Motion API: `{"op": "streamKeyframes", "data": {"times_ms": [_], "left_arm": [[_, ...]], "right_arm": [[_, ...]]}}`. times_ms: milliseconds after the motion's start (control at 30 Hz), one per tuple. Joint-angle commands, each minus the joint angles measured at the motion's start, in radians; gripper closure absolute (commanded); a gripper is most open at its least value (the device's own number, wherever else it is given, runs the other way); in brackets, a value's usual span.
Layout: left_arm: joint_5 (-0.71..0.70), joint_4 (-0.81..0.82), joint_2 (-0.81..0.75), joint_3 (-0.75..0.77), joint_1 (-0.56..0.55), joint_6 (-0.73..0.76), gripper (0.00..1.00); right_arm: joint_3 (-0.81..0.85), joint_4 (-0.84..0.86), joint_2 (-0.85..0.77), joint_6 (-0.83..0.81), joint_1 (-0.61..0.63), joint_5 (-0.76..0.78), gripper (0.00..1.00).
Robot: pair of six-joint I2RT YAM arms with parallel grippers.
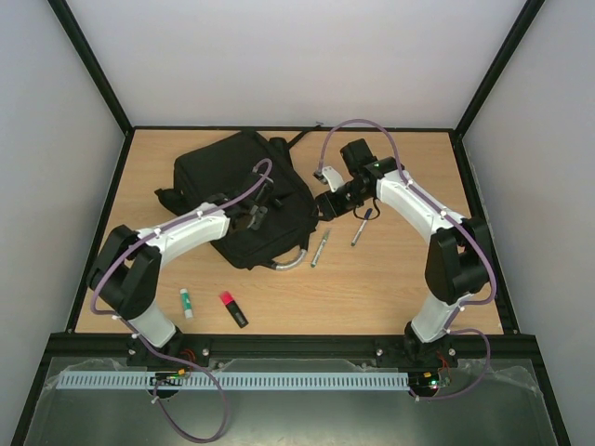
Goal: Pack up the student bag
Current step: Adjust the student bag at the center of the board.
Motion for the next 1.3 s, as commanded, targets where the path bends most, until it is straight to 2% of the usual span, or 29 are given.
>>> {"op": "streamKeyframes", "data": {"times_ms": [0,167,233,333,400,500,700,867,1100,1267], "left_arm": [[-0.157,-0.038,0.043,0.031,0.0,0.037,0.36],[-0.204,-0.022,0.091,0.036,-0.017,0.076,0.37],[-0.254,-0.015,0.115,0.041,-0.032,0.096,0.43],[-0.297,0.006,0.133,0.048,-0.046,0.109,0.6],[-0.3,0.01,0.132,0.055,-0.048,0.102,0.82],[-0.278,0.057,0.086,0.026,-0.048,0.101,0.97],[-0.172,0.239,-0.096,-0.102,-0.041,0.139,0.98],[-0.09,0.267,-0.155,-0.145,-0.032,0.134,0.98],[-0.032,0.266,-0.155,-0.17,-0.025,0.086,0.98],[-0.003,0.283,-0.171,-0.185,-0.012,0.067,0.98]], "right_arm": [[-0.012,0.011,-0.027,-0.019,0.003,-0.04,0.5],[-0.002,0.01,-0.013,-0.021,0.003,-0.043,0.5],[0.007,0.011,-0.002,-0.024,0.003,-0.047,0.5],[0.035,0.012,0.033,-0.057,0.003,-0.056,0.52],[0.054,0.01,0.057,-0.107,0.003,-0.039,0.53],[0.07,0.006,0.071,-0.203,0.003,-0.02,0.54],[0.022,0.061,0.038,-0.411,0.003,-0.025,0.52],[0.023,0.138,0.017,-0.488,0.013,-0.007,0.47],[0.02,0.259,0.054,-0.471,0.109,0.041,0.38],[0.013,0.351,0.098,-0.454,0.17,0.076,0.35]]}}
